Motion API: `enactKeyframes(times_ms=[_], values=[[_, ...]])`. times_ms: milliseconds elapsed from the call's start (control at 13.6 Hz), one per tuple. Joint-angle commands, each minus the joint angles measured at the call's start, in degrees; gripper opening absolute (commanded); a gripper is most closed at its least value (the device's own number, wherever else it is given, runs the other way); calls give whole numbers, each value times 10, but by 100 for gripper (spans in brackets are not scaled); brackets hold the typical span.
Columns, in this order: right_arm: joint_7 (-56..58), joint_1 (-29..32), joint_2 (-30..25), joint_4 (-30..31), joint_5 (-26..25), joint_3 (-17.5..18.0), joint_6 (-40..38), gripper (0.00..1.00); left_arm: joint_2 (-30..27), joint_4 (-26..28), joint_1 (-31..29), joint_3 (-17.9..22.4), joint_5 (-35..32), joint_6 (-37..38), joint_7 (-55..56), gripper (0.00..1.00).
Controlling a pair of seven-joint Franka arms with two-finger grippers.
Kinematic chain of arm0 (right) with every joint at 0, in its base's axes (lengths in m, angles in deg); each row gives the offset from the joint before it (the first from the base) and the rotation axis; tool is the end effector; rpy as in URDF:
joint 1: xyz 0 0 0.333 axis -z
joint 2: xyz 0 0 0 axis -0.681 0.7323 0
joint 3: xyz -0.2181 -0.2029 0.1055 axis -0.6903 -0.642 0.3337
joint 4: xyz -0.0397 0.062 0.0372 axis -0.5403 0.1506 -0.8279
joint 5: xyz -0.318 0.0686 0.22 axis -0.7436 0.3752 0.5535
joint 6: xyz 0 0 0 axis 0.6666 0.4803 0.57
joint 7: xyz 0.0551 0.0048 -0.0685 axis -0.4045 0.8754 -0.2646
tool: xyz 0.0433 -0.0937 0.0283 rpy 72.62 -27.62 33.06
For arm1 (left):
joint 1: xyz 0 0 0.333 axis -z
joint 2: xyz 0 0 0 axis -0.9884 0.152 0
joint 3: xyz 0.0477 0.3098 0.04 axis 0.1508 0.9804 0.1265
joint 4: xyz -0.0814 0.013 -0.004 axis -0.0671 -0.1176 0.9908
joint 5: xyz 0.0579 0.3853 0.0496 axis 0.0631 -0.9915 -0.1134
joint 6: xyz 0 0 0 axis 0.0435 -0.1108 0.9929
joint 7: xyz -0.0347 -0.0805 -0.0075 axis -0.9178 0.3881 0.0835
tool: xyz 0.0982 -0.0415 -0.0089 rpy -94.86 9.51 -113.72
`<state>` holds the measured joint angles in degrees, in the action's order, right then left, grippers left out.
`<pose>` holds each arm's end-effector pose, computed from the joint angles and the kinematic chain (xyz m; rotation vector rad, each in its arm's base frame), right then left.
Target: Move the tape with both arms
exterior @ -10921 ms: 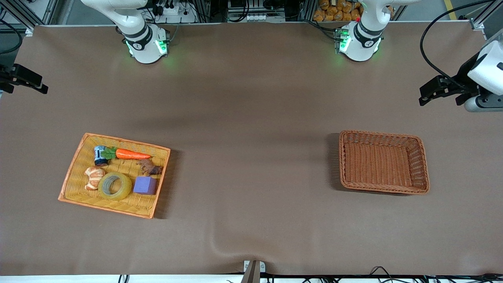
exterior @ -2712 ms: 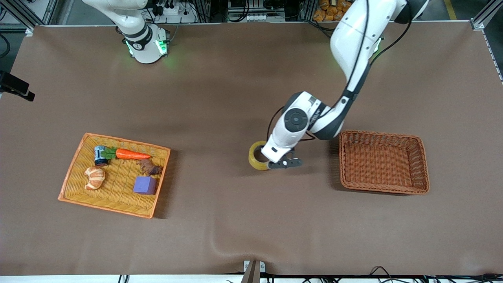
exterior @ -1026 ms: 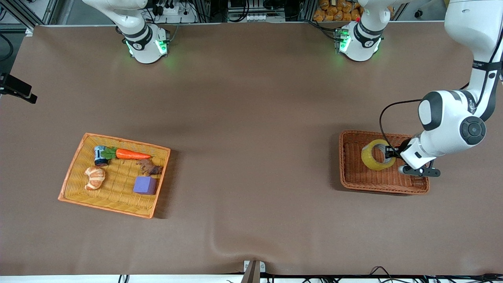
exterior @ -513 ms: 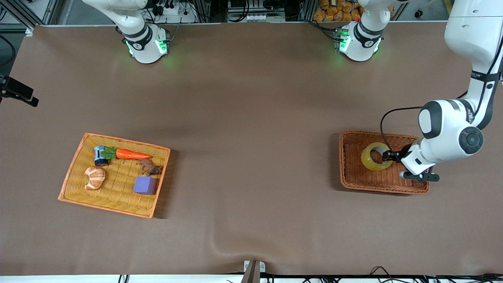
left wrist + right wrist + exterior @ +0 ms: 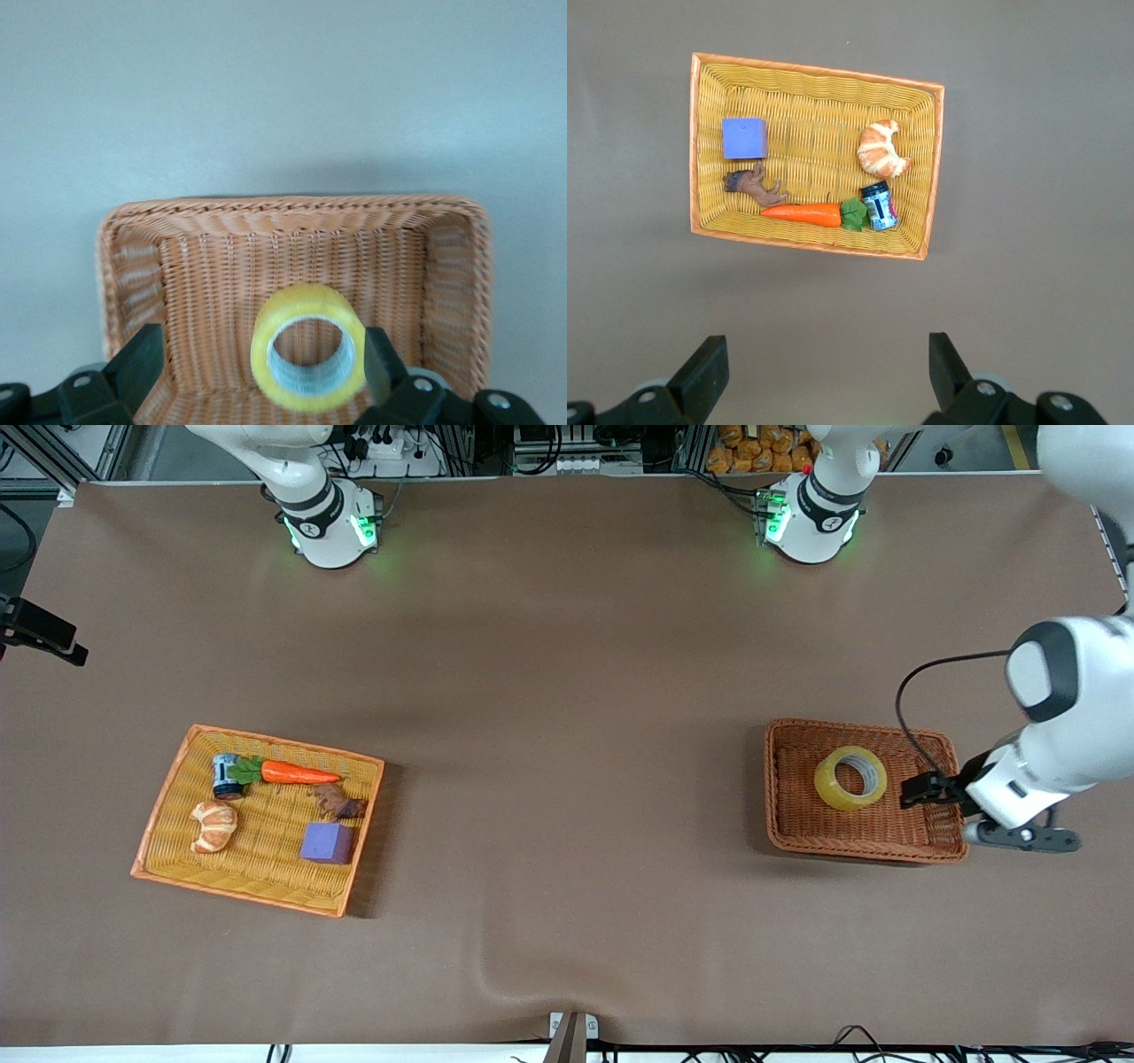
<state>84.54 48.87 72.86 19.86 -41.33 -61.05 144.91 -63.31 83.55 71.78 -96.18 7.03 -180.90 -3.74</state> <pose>0.5537 -0.0557 0.6521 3.1282 -0.0984 -0.0349 0.6574 0.0151 0.4134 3.0764 -0.1883 0.0803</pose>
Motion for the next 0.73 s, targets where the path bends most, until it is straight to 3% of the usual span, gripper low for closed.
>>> enactKeyframes(times_ms=[0, 513, 660], values=[[7, -2, -2, 4, 6, 2, 8, 100, -7, -51, 4, -2, -16, 75, 15, 100], [8, 0, -2, 4, 6, 2, 9, 100, -77, -52, 1, -21, -37, 150, 73, 100], [8, 0, -2, 4, 7, 2, 10, 100, -102, -47, 23, -19, -38, 166, 116, 100]])
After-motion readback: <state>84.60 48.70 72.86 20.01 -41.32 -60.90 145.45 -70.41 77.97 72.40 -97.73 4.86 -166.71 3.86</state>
